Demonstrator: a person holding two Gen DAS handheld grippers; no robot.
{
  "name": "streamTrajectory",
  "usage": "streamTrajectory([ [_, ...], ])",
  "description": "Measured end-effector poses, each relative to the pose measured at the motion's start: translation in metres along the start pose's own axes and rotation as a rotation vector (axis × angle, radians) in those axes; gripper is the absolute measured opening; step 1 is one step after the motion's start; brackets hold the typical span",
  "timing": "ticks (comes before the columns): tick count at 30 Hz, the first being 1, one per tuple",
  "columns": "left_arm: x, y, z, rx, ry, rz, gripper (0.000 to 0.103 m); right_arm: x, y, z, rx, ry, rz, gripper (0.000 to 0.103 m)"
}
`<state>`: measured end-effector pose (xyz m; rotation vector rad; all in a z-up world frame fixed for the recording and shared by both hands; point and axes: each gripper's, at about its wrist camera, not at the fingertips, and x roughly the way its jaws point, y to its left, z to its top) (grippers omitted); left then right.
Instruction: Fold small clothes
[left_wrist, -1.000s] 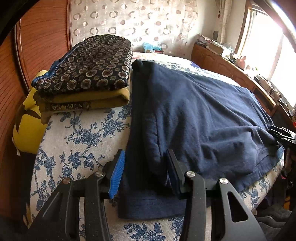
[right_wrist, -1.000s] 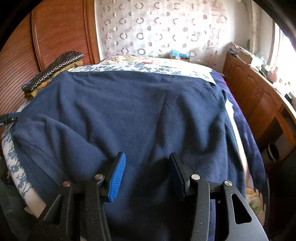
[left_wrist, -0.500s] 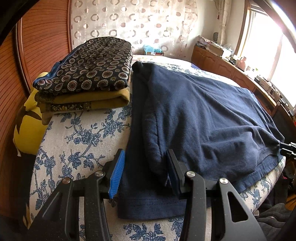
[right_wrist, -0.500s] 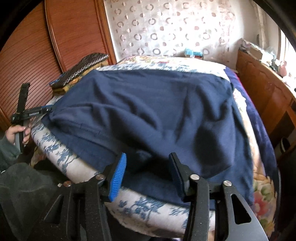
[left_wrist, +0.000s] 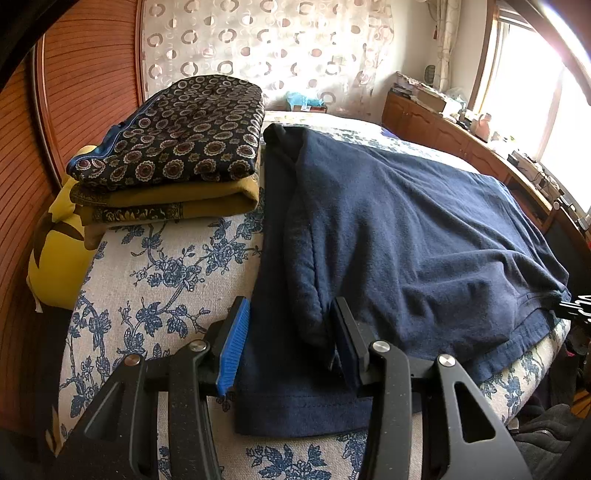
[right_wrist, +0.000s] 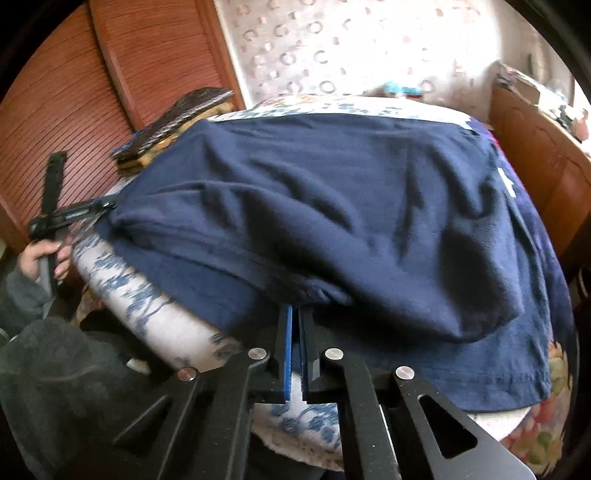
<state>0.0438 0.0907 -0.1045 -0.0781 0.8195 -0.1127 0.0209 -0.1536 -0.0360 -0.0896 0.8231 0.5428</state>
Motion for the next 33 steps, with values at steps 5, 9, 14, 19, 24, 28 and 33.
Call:
streamTrajectory([
  [5, -0.001, 0.001, 0.000, -0.001, -0.005, -0.002, 0.046, -0.016, 0.000, -0.002, 0.012, -0.005, 0.072, 0.002],
  [9, -0.001, 0.001, -0.001, -0.001, -0.005, -0.003, 0.046, -0.027, 0.000, -0.002, 0.004, -0.004, 0.078, 0.002],
  [14, 0.000, 0.000, 0.000, -0.001, -0.005, -0.002, 0.046, -0.035, 0.002, 0.003, -0.006, -0.033, 0.027, 0.003],
  [19, 0.000, 0.000, -0.001, 0.001, -0.004, -0.001, 0.046, -0.039, 0.011, 0.006, -0.045, -0.053, -0.054, 0.009],
  [24, -0.001, 0.000, -0.001, 0.003, -0.005, -0.001, 0.046, -0.033, 0.015, 0.008, -0.060, -0.061, -0.095, 0.012],
  [28, 0.000, 0.000, -0.001, 0.005, -0.004, 0.001, 0.046, -0.028, 0.015, 0.013, -0.061, -0.061, -0.117, 0.012],
  [33, -0.002, 0.000, -0.002, -0.003, -0.004, -0.016, 0.046, -0.023, 0.011, 0.015, -0.055, -0.056, -0.138, 0.013],
])
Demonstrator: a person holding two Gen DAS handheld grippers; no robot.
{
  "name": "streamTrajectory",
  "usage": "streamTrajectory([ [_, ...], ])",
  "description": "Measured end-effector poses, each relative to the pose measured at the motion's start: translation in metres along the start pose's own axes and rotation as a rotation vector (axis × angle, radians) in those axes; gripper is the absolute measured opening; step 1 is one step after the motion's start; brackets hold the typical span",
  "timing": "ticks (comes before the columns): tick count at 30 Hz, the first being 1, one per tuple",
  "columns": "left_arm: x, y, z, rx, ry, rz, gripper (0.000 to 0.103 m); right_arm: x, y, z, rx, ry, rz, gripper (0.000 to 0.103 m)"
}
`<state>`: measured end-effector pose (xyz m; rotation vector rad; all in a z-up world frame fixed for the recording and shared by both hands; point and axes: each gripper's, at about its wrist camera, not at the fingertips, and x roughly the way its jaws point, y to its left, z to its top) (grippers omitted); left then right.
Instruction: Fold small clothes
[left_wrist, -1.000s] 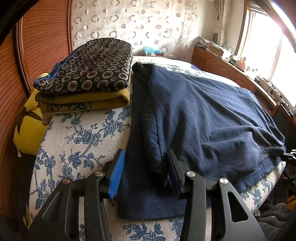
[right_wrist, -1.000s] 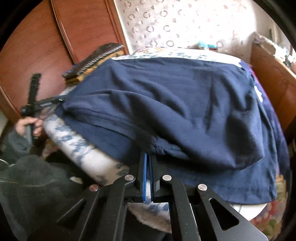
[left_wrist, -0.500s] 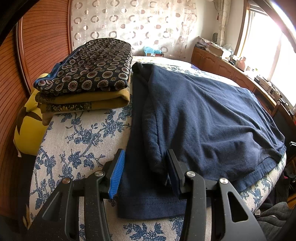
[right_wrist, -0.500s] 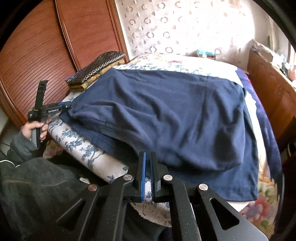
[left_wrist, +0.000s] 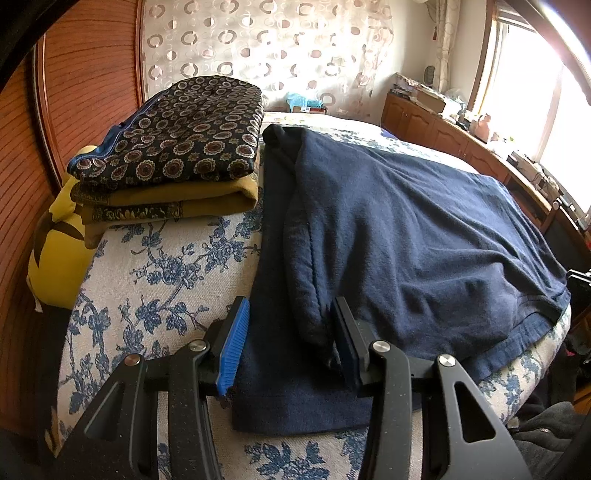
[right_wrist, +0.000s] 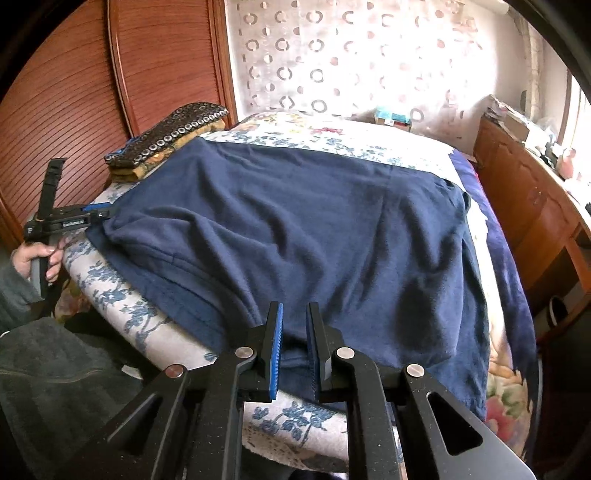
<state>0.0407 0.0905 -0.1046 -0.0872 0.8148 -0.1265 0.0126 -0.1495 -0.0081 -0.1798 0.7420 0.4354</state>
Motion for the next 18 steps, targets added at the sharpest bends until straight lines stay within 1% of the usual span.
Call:
streamTrajectory([
  [1, 0.000, 0.000, -0.001, 0.005, 0.000, -0.007, 0.046, 0.001, -0.001, 0.000, 0.005, 0.002, -0.005, 0.013],
  [2, -0.001, -0.002, -0.001, 0.011, 0.000, -0.010, 0.043, 0.003, -0.002, 0.000, 0.008, 0.003, -0.009, 0.013],
  [4, -0.002, -0.005, -0.002, 0.022, 0.003, -0.026, 0.032, 0.006, -0.004, 0.000, 0.012, 0.004, -0.017, 0.015],
  [5, -0.002, -0.005, -0.001, 0.018, 0.009, -0.051, 0.024, 0.007, -0.004, 0.000, 0.011, 0.001, -0.019, 0.017],
  [6, -0.002, -0.005, 0.000, 0.009, 0.013, -0.066, 0.021, 0.009, -0.007, 0.000, 0.010, 0.000, -0.019, 0.019],
  [7, -0.002, -0.006, 0.001, 0.005, 0.009, -0.066, 0.019, 0.011, -0.009, 0.000, 0.011, -0.003, -0.026, 0.023],
  [8, -0.003, -0.007, 0.001, 0.006, 0.001, -0.064, 0.014, 0.013, -0.009, 0.001, 0.014, -0.005, -0.034, 0.029],
  [9, -0.005, -0.009, 0.002, 0.008, -0.008, -0.064, 0.010, 0.015, -0.011, 0.000, 0.017, -0.006, -0.038, 0.031],
  [13, -0.020, -0.017, 0.010, 0.022, -0.060, -0.100, 0.009, 0.024, -0.015, -0.001, 0.023, 0.007, -0.047, 0.036],
  [16, -0.030, -0.028, 0.020, 0.048, -0.098, -0.120, 0.008, 0.025, -0.017, -0.002, 0.026, 0.011, -0.054, 0.037],
  [18, -0.036, -0.038, 0.030, 0.064, -0.122, -0.147, 0.008, 0.025, -0.021, -0.002, 0.035, 0.006, -0.056, 0.038],
])
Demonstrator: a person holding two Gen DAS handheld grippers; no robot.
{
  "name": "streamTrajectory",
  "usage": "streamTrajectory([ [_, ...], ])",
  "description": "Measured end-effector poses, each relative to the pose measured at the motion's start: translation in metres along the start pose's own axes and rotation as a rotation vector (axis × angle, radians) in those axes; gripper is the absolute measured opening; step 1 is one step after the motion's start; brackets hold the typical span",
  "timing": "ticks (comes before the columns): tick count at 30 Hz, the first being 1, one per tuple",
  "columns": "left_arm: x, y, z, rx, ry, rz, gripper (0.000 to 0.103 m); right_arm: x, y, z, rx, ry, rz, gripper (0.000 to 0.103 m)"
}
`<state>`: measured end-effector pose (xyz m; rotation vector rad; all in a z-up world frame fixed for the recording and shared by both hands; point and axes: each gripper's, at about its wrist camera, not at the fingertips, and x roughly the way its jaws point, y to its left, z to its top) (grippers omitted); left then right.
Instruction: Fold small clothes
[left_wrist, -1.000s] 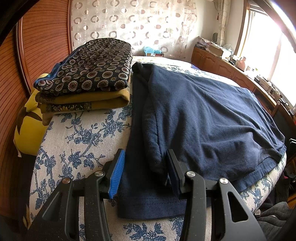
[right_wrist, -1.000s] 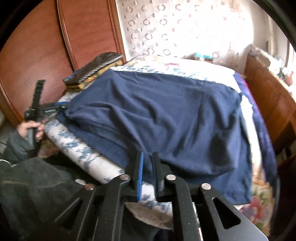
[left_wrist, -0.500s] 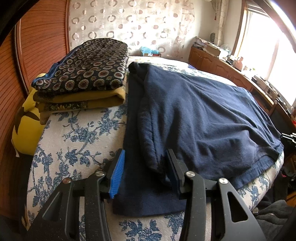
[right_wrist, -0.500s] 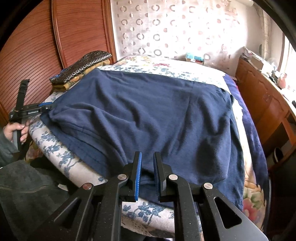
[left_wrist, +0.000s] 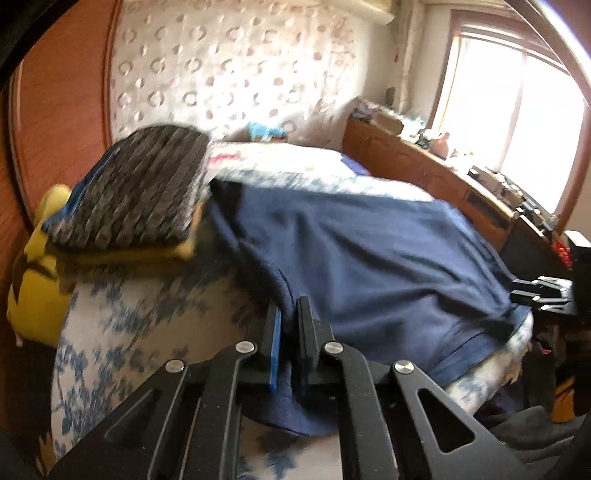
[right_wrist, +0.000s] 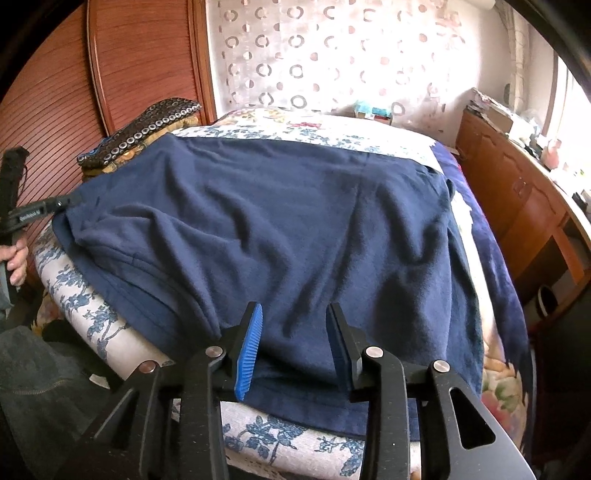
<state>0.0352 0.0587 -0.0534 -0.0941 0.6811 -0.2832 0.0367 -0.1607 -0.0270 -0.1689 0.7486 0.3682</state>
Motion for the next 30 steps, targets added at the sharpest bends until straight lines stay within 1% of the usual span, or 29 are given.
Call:
streamTrajectory([
  [2, 0.000, -0.010, 0.013, 0.022, -0.020, -0.027, 0.008, -0.002, -0.004, 0.000, 0.008, -0.008, -0.007, 0.043],
  [7, 0.003, -0.034, 0.039, 0.069, -0.066, -0.086, 0.008, -0.005, -0.010, -0.001, 0.017, -0.017, -0.035, 0.044],
  [13, 0.013, -0.062, 0.048, 0.143, -0.070, -0.121, 0.008, 0.009, -0.024, -0.005, 0.044, -0.005, -0.057, 0.045],
  [18, 0.015, -0.080, 0.049, 0.173, -0.072, -0.148, 0.008, 0.029, -0.035, -0.012, 0.056, 0.029, -0.062, 0.045],
  [19, 0.016, -0.084, 0.051, 0.180, -0.071, -0.154, 0.008, 0.030, -0.035, -0.012, 0.052, 0.014, -0.061, 0.046],
  [22, 0.019, -0.094, 0.054, 0.196, -0.071, -0.167, 0.008, 0.031, -0.033, -0.014, 0.036, 0.001, -0.062, 0.050],
  [26, 0.021, -0.108, 0.063, 0.210, -0.080, -0.194, 0.008, 0.031, -0.033, -0.019, 0.026, -0.014, -0.071, 0.060],
  [28, 0.023, -0.113, 0.069, 0.217, -0.085, -0.207, 0.008, 0.030, -0.035, -0.021, 0.029, -0.014, -0.057, 0.063],
  [30, 0.024, -0.121, 0.076, 0.228, -0.091, -0.220, 0.008, 0.030, -0.034, -0.022, 0.017, -0.017, -0.062, 0.065],
])
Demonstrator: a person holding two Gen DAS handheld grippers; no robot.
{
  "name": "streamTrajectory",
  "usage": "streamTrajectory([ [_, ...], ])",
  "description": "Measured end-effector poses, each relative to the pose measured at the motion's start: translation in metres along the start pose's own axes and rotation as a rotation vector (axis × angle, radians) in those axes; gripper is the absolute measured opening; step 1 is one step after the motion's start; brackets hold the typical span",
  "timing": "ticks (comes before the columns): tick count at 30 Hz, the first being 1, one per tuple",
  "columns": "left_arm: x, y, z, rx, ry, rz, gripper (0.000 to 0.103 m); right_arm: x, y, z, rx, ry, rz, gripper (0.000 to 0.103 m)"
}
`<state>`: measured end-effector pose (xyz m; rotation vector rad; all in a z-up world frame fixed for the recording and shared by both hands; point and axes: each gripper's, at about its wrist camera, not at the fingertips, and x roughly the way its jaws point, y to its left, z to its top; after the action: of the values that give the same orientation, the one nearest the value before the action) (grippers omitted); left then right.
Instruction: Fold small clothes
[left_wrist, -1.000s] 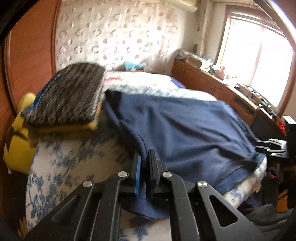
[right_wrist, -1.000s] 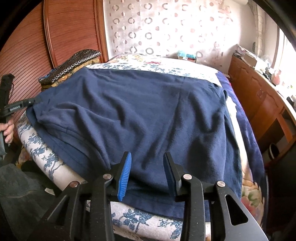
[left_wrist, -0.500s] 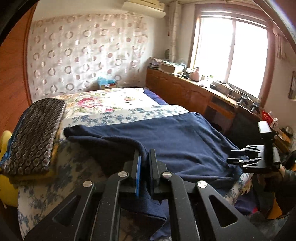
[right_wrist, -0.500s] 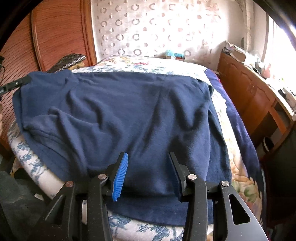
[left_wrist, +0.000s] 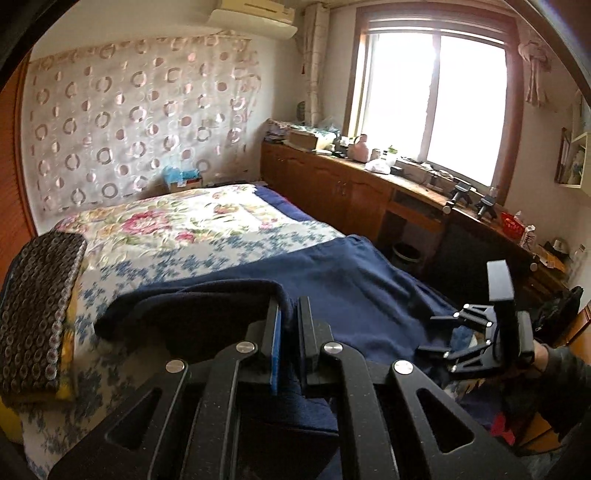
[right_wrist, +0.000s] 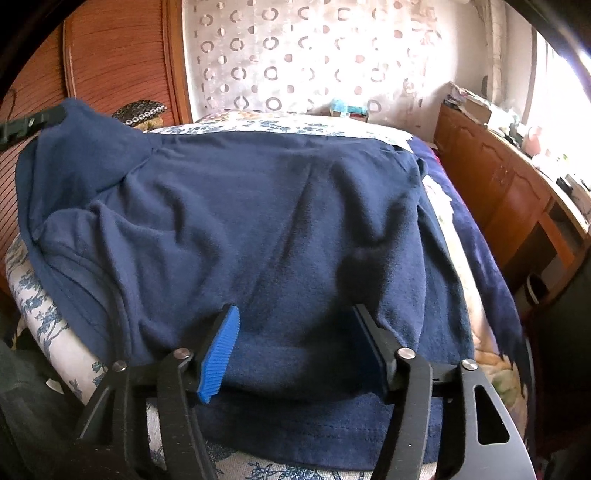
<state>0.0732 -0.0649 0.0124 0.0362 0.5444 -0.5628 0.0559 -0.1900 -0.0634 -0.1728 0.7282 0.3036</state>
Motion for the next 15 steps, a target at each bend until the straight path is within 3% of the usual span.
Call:
streamTrajectory([
  [9, 0.012, -0.037, 0.030, 0.056, -0.016, -0.088, 0.008, -0.006, -0.005, 0.005, 0.008, 0.021, 0.030, 0.066],
  [15, 0.018, -0.077, 0.050, 0.123, -0.014, -0.164, 0.008, -0.045, -0.024, 0.018, 0.051, -0.083, 0.003, 0.066],
])
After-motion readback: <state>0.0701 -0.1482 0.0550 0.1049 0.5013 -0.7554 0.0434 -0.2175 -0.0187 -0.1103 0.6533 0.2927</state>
